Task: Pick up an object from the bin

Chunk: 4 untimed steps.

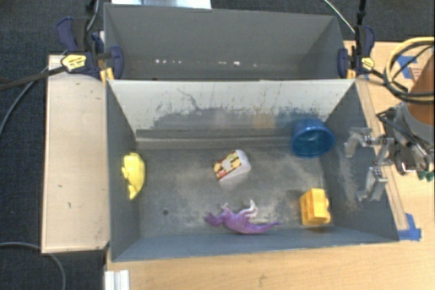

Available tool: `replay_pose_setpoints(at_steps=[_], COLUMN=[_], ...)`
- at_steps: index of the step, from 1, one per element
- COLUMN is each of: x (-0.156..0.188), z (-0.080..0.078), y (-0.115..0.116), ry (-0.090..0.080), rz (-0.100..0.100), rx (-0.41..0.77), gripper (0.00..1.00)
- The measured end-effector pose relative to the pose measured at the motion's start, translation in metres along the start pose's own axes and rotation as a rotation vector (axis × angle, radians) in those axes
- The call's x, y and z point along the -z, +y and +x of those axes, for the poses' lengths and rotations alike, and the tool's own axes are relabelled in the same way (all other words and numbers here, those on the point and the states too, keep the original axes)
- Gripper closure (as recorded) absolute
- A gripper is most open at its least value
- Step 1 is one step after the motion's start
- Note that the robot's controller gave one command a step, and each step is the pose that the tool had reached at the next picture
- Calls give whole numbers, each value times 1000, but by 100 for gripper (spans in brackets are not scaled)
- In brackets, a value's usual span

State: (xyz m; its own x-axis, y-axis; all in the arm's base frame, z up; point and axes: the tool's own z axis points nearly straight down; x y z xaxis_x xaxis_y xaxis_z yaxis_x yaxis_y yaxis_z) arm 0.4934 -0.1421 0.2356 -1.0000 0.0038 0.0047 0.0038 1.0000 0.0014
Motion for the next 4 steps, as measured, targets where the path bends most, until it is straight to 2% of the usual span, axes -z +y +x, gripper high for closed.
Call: replay_pose_setpoints(at_steps=[1, 2, 3, 4], x=[4, 39, 91, 46], z=[-2, -4, 2, -7], y=[1, 0, 9, 9], ry=[-8, -2, -10, -17], rz=[2, 0, 2, 4], rx=[4, 38, -16, -19], gripper=[0, 0, 0, 0])
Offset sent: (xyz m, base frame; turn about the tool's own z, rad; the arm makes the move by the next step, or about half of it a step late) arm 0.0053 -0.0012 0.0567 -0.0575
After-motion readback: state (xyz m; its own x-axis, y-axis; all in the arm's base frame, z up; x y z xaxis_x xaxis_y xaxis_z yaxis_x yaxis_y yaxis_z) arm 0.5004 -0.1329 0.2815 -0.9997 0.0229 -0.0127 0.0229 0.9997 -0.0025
